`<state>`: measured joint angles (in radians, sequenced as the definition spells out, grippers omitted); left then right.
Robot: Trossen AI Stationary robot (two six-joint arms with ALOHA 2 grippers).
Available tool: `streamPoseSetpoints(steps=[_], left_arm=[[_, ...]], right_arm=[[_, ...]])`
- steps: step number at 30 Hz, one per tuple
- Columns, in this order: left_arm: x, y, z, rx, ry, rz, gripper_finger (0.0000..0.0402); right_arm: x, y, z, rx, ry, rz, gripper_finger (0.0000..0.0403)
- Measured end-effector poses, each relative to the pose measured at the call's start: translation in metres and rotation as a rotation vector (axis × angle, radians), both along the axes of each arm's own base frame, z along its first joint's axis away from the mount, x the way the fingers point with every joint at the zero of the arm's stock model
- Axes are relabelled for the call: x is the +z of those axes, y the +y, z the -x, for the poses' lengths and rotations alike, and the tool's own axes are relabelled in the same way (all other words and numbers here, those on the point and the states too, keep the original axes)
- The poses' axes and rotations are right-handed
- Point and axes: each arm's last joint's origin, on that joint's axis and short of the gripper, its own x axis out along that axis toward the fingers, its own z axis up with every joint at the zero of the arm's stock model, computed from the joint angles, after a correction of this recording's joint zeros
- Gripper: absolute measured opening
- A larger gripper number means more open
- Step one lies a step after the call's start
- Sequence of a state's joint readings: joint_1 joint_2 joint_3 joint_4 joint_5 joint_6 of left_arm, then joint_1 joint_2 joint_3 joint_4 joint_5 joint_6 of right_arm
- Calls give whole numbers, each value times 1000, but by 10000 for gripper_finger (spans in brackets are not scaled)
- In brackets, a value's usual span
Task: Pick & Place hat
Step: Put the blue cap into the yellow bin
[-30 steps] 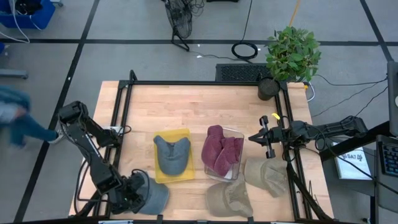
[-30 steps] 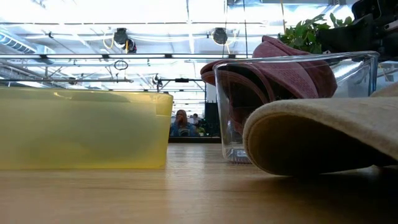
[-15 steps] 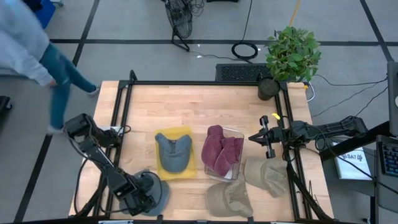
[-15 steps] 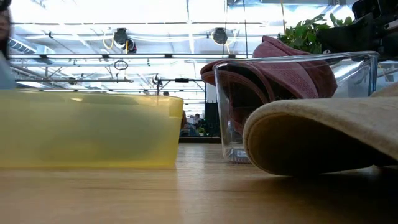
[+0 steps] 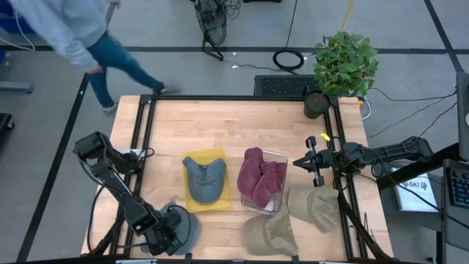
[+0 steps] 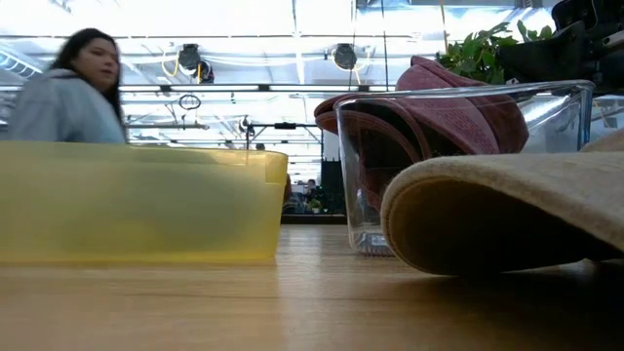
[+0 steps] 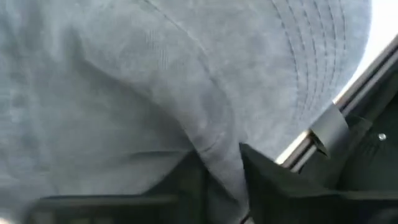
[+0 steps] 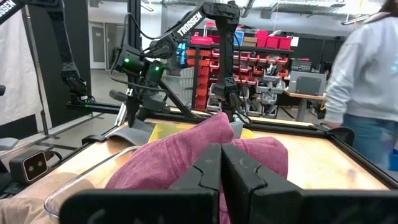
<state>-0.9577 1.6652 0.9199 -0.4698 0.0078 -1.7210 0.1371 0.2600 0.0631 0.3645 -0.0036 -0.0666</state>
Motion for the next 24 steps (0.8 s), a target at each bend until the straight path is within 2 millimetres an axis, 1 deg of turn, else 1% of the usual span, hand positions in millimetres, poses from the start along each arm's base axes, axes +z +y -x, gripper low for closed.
streamPoseSetpoints(steps=[1, 2, 3, 5, 8, 12, 16, 18, 21, 24], left_arm=[[2, 1, 0, -4, -5, 4, 46], [5, 1, 1, -7, -11, 10, 27], [8, 2, 1, -7, -17, 18, 19], [15, 2, 1, -26, -33, 20, 21], [34, 2, 1, -59, -43, 6, 17], [71, 4, -1, -96, -53, -46, 8], [121, 9, -1, -167, -118, -169, 10], [143, 17, -2, -208, -121, -257, 7], [170, 36, -4, -221, -83, -360, 7], [186, 55, -12, -310, -60, -445, 8]], right_arm=[[0, 0, 0, 0, 0, 0, 0], [0, 0, 0, 0, 0, 0, 0], [0, 0, 0, 0, 0, 0, 0], [0, 0, 0, 0, 0, 1, 0], [0, 0, 0, 0, -2, 1, 0], [0, 0, 0, -1, -1, 0, 0], [0, 0, 0, 0, 0, -2, 0], [0, 0, 0, 0, 0, -2, 0], [0, 0, 0, 0, 0, -3, 0], [0, 0, 0, 0, 2, -2, 0]])
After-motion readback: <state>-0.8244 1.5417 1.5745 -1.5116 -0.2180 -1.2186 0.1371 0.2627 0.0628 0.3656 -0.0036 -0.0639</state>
